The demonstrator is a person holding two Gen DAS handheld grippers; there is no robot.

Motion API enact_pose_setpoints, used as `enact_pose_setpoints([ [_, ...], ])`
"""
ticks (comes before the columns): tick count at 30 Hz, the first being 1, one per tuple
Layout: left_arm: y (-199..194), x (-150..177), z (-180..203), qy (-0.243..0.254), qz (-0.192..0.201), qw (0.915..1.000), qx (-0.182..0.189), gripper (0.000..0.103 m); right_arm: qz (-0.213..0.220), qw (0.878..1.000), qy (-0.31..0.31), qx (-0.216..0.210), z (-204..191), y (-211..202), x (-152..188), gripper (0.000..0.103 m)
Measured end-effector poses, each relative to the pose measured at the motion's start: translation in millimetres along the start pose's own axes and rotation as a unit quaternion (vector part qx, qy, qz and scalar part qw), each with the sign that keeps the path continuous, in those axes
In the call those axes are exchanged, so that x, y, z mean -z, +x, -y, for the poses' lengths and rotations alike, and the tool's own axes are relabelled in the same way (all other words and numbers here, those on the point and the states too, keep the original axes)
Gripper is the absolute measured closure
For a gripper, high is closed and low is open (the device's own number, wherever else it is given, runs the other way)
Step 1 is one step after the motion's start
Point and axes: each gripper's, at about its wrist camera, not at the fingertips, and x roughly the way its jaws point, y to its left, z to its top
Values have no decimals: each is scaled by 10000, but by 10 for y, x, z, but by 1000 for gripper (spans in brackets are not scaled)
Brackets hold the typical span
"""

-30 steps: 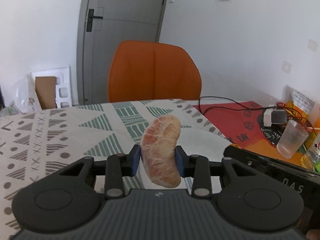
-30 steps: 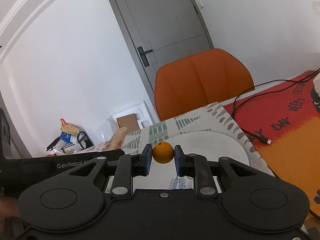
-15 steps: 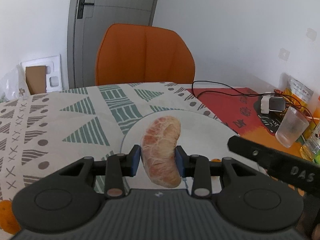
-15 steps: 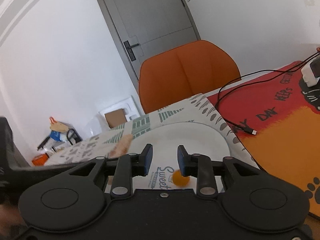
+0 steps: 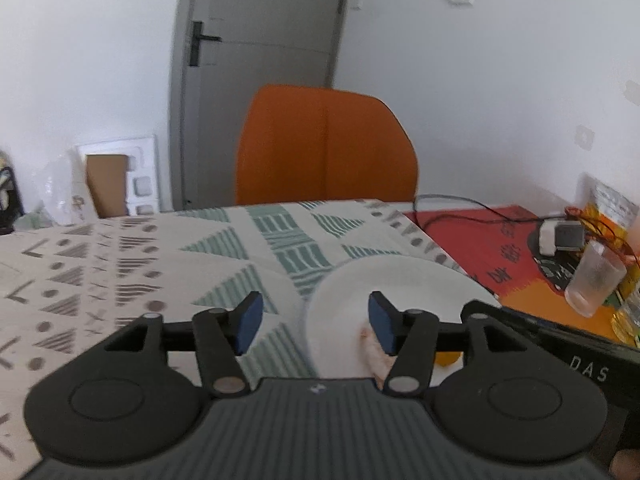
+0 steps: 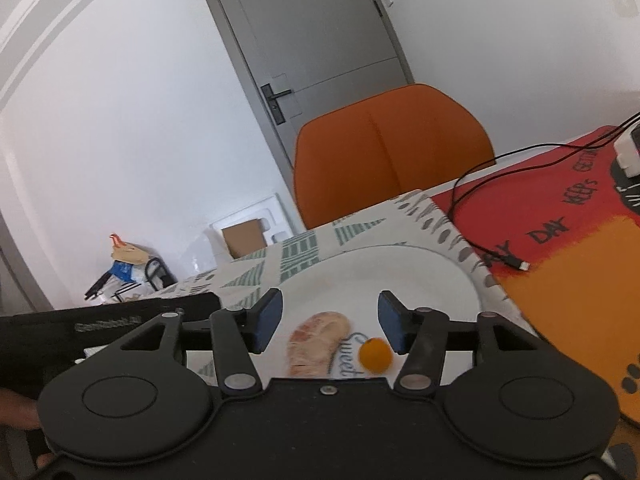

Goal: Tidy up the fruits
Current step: 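Open left tool dropping peeled orange while right tool releases mandarin into bowl, then withdraw both open tools from the bowl back toward the fruit pile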

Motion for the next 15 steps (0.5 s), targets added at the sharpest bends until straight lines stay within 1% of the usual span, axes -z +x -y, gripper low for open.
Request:
enact_pose_setpoints([
  [1,-48,-6,-33,-49,35,10000,-46,38,-38,10000,4,1,-22,10,4,39],
  [2,-106,-12,-67,-87,73,9999,-102,30,-79,10000,9,16,-41,14,6,35],
  [3,-157,-13,-92,-92,110,9998,-151,26,-108,9999,9,29,-65,7,7,29],
  [4,-219,-11,-118,-72,169,9996,-213,19,-112,9999,-14,16,-101,-11,3,26],
  [5,-285,-2,-141,-34,241,9993,-273,16,-90,9999,-56,-3,-136,-38,0,24],
  [6,-327,3,-151,0,278,9991,-309,15,-65,9999,-106,-8,-172,-65,-5,18],
  [7,-373,10,-173,22,294,9990,-349,14,-37,9999,-152,3,-210,-92,-13,8],
  [9,-445,25,-224,0,274,9990,-360,13,30,9997,-209,81,-277,-145,-18,0],
  [12,-554,44,-298,-69,292,9988,-396,10,19,9995,-271,138,-354,-203,-11,0],
  [15,-689,79,-367,-176,341,9984,-421,8,27,9995,-188,254,-407,-273,9,0],
])
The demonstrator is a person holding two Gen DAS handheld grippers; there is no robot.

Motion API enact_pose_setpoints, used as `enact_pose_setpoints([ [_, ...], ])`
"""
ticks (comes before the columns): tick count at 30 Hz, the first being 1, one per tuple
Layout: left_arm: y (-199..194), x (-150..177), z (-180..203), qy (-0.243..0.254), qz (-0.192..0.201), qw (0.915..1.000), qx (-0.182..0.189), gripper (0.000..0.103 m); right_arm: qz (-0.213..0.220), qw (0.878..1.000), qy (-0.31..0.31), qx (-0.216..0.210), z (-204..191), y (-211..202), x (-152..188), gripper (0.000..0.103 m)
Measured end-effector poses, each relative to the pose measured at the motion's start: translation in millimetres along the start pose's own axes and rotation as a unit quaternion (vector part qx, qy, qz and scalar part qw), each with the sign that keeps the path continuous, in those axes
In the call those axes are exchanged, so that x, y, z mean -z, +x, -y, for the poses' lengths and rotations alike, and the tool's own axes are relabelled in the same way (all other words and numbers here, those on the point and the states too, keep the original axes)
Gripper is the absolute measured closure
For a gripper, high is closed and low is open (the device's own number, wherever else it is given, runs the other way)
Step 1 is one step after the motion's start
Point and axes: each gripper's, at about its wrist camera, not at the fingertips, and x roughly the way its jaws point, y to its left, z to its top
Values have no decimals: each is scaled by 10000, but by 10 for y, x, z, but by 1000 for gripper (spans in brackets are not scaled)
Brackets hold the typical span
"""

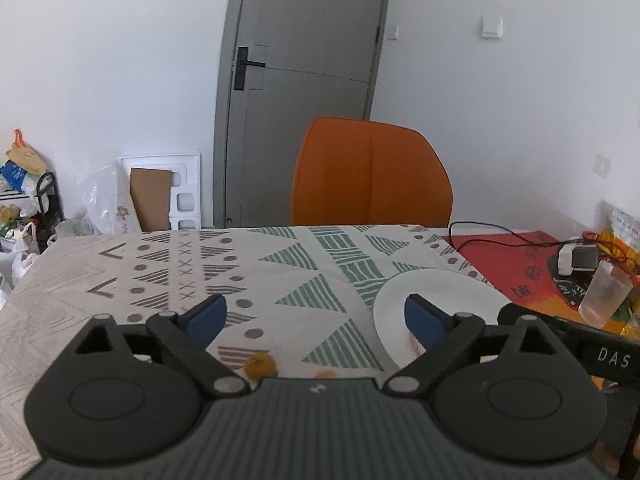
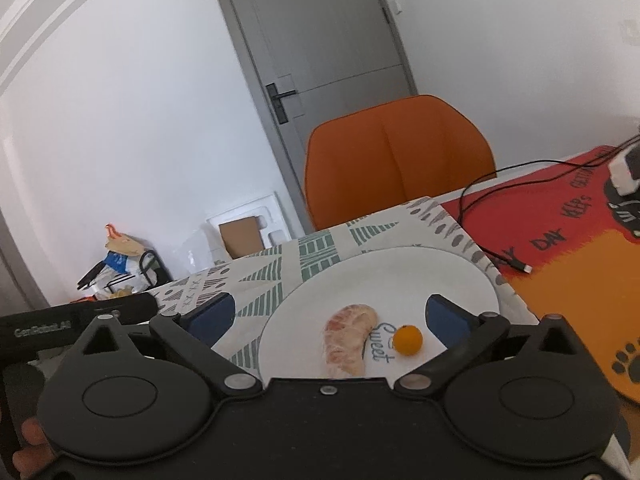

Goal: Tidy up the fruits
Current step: 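Withdraw both open tools from the bowl back toward the fruit pile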

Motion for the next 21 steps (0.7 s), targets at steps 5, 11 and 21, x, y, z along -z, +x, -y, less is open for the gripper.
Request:
enact_pose_setpoints([
  [5,-208,49,-98,-44,31,10000,35,8,-80,9999,115,64,-105,-161,47,0],
  [11,-490,89,-211,-81,166,9998,-37,8,136,9998,51,161,-270,-333,61,0],
  [21,-915,254,-580,-371,300,9980,-414,7,166,9990,-364,-178,-577,-524,72,0],
])
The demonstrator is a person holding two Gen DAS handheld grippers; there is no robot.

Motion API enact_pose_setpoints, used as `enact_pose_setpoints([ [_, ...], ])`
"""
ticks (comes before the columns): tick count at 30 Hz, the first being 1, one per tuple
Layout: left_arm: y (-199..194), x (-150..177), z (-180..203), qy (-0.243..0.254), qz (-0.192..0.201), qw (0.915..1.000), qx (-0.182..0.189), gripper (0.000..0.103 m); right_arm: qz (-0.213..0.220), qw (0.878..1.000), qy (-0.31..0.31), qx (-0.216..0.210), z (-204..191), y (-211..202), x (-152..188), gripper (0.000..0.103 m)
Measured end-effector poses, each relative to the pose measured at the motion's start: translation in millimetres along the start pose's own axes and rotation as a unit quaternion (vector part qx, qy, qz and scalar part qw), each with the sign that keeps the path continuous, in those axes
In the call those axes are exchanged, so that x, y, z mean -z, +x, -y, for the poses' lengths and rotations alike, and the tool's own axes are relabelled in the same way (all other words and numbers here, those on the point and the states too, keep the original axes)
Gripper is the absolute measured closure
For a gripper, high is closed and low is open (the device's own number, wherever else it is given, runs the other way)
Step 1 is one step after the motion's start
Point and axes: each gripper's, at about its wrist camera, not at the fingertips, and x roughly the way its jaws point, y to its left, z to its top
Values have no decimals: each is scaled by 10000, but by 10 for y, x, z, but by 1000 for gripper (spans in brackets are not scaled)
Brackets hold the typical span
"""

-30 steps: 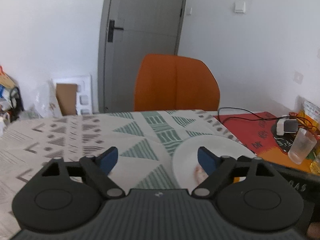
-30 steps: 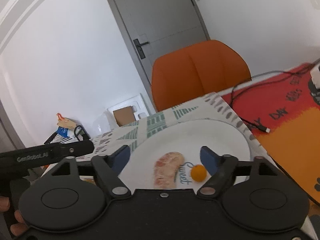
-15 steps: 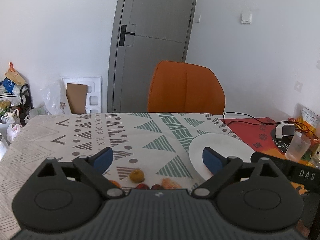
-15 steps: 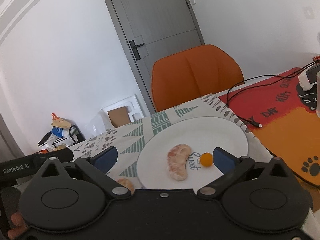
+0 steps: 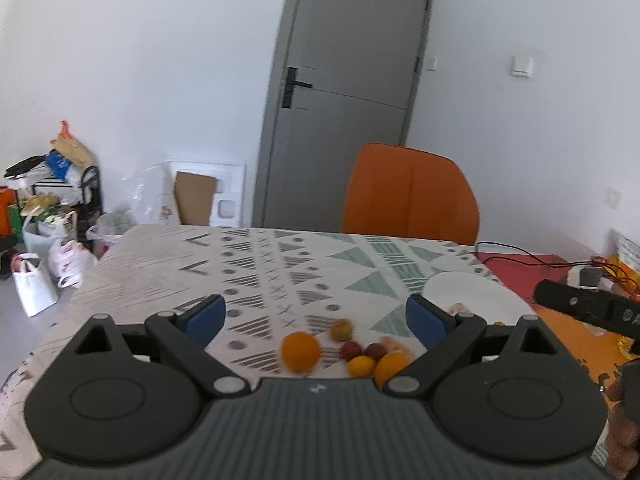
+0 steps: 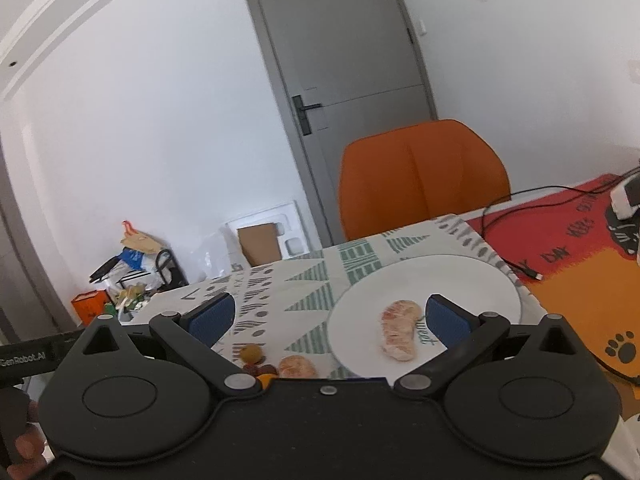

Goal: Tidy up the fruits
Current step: 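Withdraw both open tools from the bowl back toward the fruit pile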

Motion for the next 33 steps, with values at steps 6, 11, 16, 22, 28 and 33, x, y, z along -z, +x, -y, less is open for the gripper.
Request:
enact_pose_setpoints([
  [6,-124,34,-191,-76,18,9999,-146,7,-63,9999,-67,-125,-121,-103,5,0],
  [11,-208,53,-288,-91,38,9999,-135,7,-106,9999,-47,-95,-165,-187,19,0],
  [16,-239,101,-345,-107,-40,9999,-87,7,-128,9998,-119,-93,-227,-235,39,0],
  [22,-358,136,-455,7,-11,10000,-80,7,-258,9993,-254,-102,-337,-287,83,0],
  [28,-397,153,-608,-22,-54,9999,-143,7,-294,9990,-297,-126,-426,-366,153,0],
  [33,-384,184,-719,-99,-129,9998,-107,7,-462,9982,-330,-203,-477,-317,194,0],
])
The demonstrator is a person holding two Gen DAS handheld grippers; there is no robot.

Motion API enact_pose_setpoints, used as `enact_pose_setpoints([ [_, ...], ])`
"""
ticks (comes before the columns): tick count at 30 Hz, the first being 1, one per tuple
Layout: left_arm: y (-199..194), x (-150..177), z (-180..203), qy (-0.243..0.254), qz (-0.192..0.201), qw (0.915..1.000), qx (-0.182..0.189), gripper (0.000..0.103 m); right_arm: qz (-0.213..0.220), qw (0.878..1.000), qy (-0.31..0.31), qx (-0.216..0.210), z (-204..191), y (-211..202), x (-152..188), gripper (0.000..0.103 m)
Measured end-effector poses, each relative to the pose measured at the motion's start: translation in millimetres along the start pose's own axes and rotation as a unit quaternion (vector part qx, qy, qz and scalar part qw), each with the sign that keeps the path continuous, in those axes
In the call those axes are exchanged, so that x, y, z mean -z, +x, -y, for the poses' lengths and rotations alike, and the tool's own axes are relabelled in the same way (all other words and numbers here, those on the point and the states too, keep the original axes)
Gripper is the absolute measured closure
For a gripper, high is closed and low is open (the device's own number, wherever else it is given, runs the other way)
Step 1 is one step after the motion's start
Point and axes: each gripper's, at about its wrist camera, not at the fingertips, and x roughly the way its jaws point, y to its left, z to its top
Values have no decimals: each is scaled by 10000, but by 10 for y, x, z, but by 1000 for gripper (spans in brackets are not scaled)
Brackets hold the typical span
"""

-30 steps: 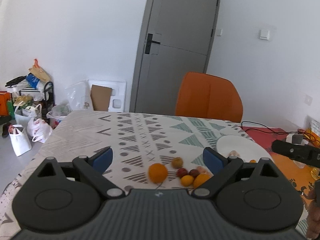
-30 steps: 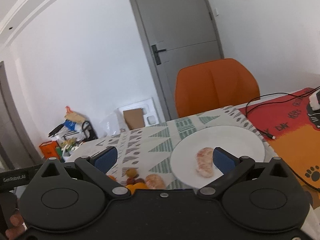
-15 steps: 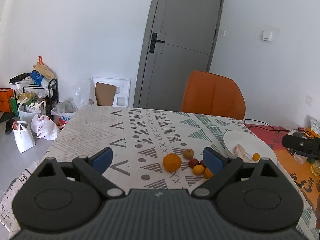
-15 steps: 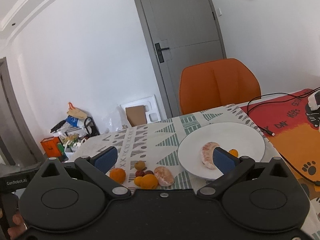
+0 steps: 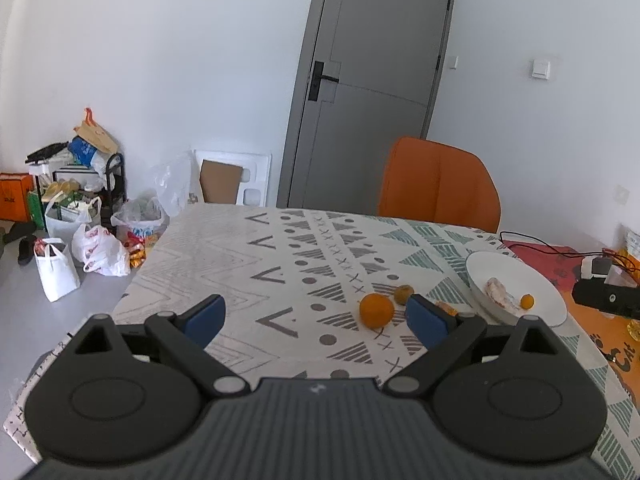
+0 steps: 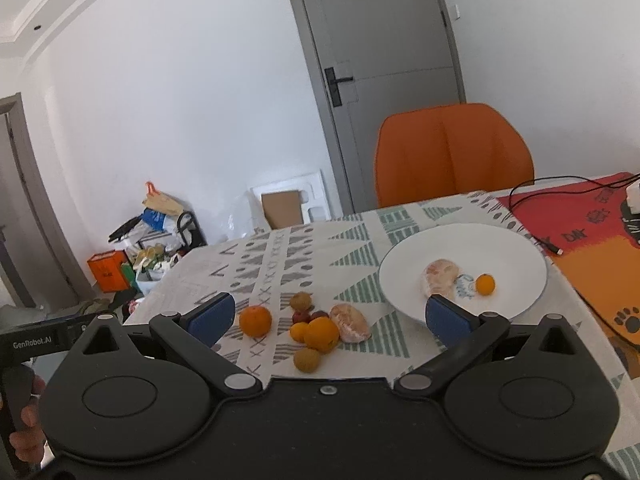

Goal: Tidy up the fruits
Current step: 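Withdraw both open tools from the bowl back toward the fruit pile, then grasp the large orange with left tool while right tool grips a brownish round fruit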

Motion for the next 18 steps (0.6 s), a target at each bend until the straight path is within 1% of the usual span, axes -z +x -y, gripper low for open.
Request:
enact_pose_setpoints([
  [5,40,31,-93,-72,-53,10000,18,7,-71,9999,29,-141,-38,61,43,0],
  [11,112,53,-146,-75,-24,10000,7,7,-167,9998,59,-84,-28,205,93,1],
  [14,162,62,-162,-96,-29,9999,30,7,-239,9996,93,-92,-18,292,118,7],
  [16,201,61,-166,-90,-39,9999,55,7,-328,9993,100,-128,-19,364,141,14],
  [18,257,59,-158,-52,-113,9999,77,7,-413,9990,107,-160,-19,435,166,17],
])
